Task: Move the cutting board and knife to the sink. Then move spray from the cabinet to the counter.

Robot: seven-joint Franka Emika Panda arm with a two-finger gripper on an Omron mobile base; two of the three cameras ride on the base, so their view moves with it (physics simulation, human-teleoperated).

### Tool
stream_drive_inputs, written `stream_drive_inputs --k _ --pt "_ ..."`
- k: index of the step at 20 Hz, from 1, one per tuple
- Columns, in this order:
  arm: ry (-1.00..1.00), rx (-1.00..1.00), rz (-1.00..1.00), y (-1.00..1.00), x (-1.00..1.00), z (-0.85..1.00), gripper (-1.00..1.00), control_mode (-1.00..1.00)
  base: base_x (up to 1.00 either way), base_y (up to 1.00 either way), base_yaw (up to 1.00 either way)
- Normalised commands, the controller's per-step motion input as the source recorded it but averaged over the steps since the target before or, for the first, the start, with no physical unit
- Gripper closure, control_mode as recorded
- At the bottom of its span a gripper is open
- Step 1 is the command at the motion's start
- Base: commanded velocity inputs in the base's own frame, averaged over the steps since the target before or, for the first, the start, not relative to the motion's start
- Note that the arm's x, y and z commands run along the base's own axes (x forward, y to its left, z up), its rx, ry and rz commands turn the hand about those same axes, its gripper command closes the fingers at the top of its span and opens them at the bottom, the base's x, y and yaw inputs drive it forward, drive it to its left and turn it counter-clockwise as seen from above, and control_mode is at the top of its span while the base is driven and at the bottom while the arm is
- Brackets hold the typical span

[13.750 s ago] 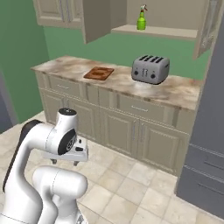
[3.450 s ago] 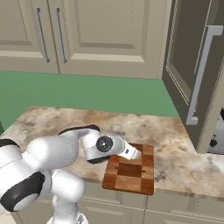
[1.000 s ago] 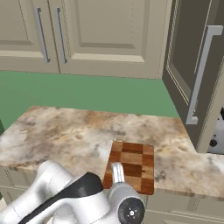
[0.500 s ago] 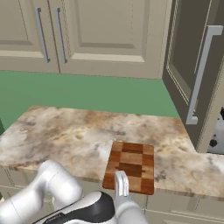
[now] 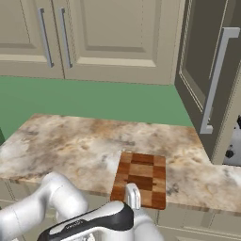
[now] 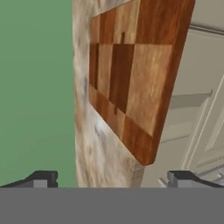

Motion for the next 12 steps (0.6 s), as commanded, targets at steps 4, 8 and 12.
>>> stream_drive_inputs --k 4,8,12 --pt "0.0 0.0 0.07 -0.18 0.36 -0.33 -1.0 -1.0 0.0 0.0 0.0" --pt "0.0 0.0 0.06 -0.18 0.34 -0.3 -1.0 -1.0 0.0 0.0 0.0" --pt "0.0 0.0 0.06 -0.21 0.33 -0.24 -1.0 -1.0 0.0 0.0 0.0"
